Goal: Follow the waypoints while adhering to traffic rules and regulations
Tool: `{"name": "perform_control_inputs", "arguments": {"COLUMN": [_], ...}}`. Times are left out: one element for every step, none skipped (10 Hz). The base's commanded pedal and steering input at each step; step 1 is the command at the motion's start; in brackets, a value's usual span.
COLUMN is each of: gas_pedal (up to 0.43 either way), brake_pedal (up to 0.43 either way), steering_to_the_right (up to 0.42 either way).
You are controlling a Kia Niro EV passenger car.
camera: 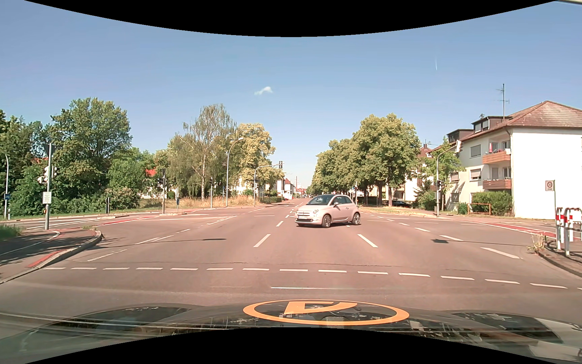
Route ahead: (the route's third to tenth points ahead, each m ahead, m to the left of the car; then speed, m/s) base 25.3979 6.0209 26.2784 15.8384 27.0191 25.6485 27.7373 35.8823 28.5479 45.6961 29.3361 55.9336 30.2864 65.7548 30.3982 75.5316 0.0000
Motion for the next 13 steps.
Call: {"name": "perform_control_inputs", "arguments": {"gas_pedal": [0.000,0.000,0.000,0.000,0.000,0.000,0.000,0.000,0.000,0.000,0.000,0.000,0.000], "brake_pedal": [0.311,0.311,0.305,0.311,0.311,0.311,0.311,0.311,0.311,0.311,0.311,0.311,0.311], "steering_to_the_right": [0.004,0.004,0.004,0.004,0.004,0.003,0.004,0.003,0.003,0.004,0.003,0.004,0.004]}}
